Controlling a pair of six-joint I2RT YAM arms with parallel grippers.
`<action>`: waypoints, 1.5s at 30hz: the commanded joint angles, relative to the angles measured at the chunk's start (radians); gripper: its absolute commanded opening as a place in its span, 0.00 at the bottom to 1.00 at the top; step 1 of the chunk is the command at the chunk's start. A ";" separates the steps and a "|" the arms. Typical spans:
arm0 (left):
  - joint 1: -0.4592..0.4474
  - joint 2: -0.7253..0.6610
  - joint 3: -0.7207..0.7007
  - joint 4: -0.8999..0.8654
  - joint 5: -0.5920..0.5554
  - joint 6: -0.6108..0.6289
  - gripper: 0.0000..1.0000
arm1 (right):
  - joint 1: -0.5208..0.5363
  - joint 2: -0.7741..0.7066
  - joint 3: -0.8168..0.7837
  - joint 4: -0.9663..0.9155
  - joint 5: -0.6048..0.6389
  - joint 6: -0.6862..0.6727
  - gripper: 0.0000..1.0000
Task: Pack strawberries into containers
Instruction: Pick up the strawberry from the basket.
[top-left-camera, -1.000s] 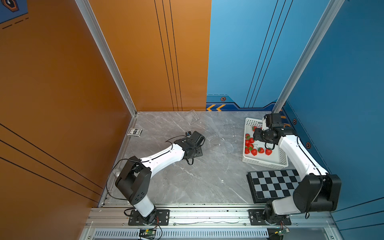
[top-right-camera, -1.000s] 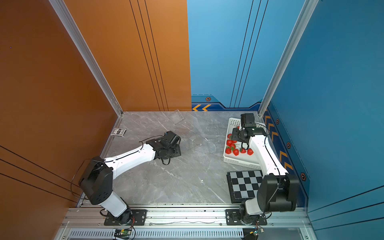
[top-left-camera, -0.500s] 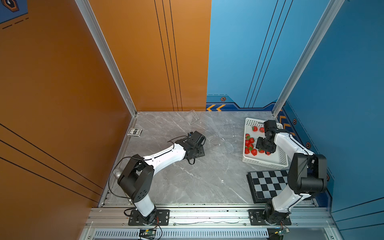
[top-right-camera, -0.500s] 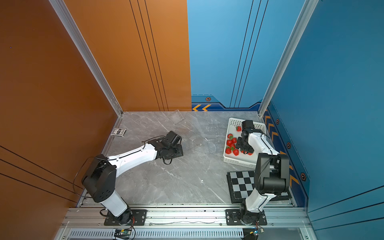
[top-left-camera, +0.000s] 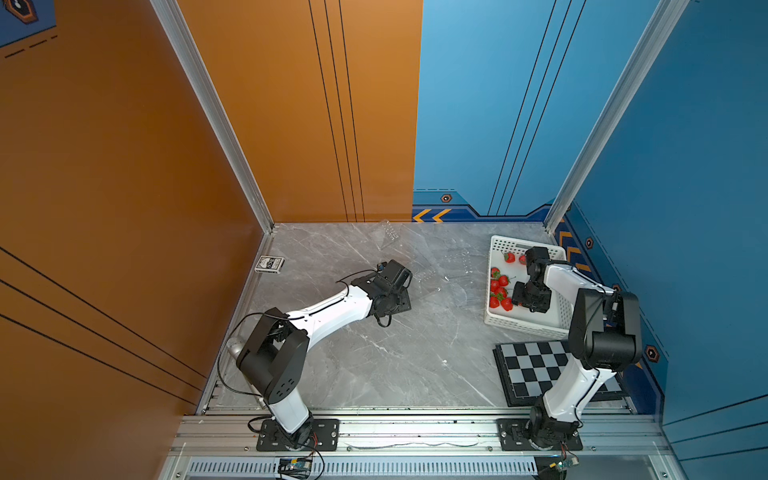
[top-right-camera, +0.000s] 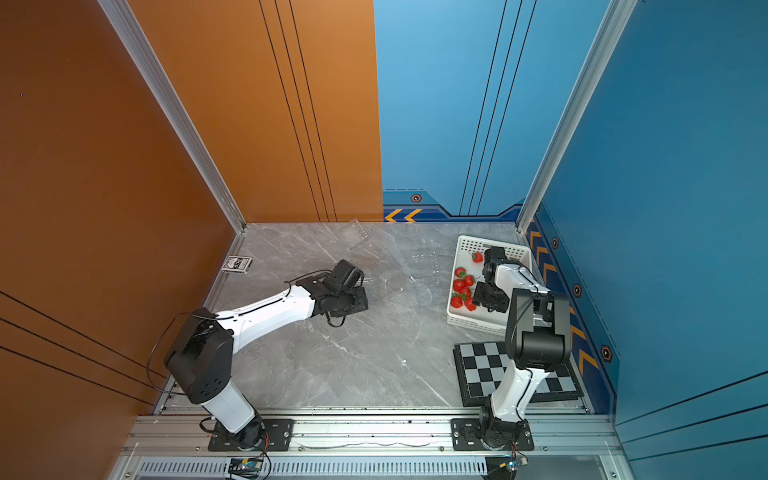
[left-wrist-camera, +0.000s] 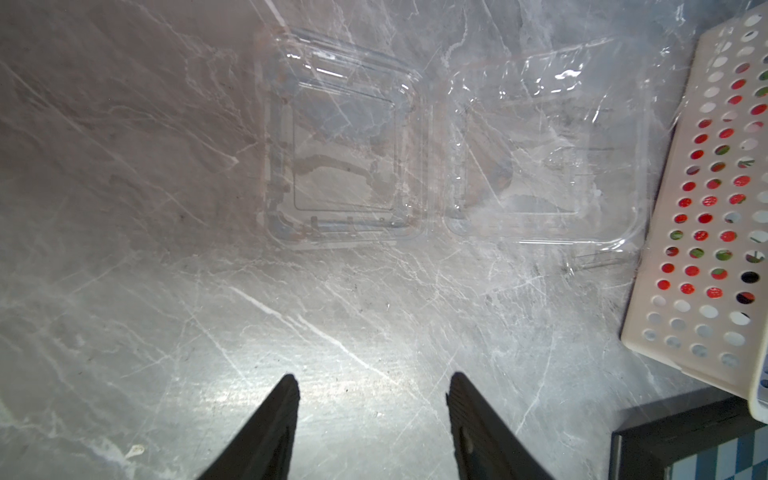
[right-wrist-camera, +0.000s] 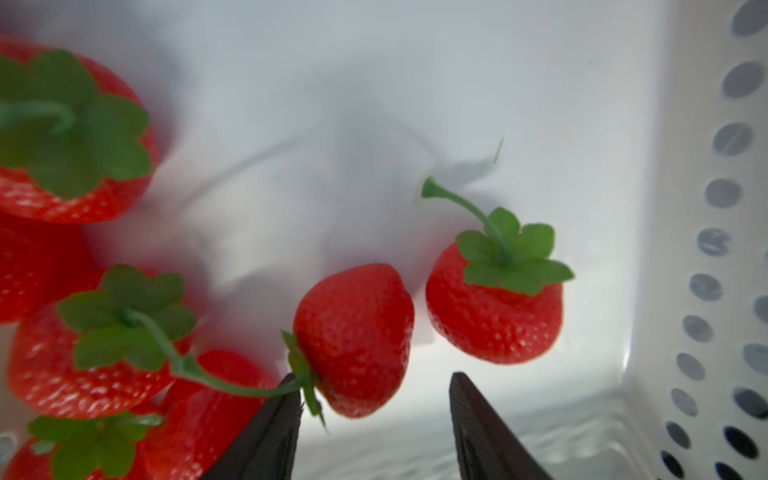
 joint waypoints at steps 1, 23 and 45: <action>0.000 0.029 0.026 0.007 0.019 0.019 0.60 | -0.005 0.030 0.050 0.015 -0.008 -0.017 0.59; 0.004 0.058 0.035 0.007 0.037 0.015 0.60 | 0.009 0.119 0.085 0.026 -0.015 -0.049 0.56; 0.010 0.062 0.025 0.006 0.045 0.009 0.59 | -0.003 0.095 0.042 0.028 -0.057 -0.033 0.22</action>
